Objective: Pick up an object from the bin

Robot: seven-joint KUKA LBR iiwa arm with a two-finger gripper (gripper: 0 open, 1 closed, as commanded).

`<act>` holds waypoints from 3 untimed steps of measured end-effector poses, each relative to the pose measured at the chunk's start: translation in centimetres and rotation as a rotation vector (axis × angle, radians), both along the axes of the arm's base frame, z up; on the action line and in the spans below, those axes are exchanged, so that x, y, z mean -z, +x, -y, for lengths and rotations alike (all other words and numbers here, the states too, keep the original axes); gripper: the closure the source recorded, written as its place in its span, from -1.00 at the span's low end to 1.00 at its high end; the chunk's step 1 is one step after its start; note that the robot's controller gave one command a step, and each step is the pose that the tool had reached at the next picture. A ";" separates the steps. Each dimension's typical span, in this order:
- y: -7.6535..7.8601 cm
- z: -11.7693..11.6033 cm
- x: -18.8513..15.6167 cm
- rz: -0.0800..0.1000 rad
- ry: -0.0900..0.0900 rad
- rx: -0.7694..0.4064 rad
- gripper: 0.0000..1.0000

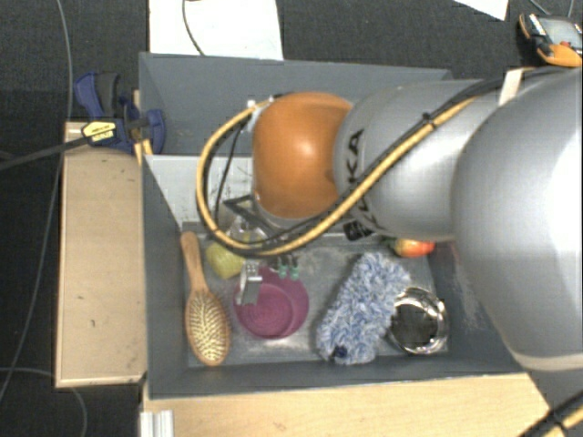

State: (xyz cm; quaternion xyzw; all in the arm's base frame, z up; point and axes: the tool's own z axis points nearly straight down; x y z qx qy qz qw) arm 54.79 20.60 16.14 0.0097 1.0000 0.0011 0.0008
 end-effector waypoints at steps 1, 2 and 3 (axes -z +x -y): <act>0.0 0.0 0.1 0.000 0.000 0.000 -1.00; -5.3 1.2 7.6 -0.002 0.000 -0.034 -1.00; -4.9 3.9 8.9 0.015 0.003 -0.154 -1.00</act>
Offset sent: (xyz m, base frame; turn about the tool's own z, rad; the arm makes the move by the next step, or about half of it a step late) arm -0.0528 -0.0112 -0.0748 -0.0414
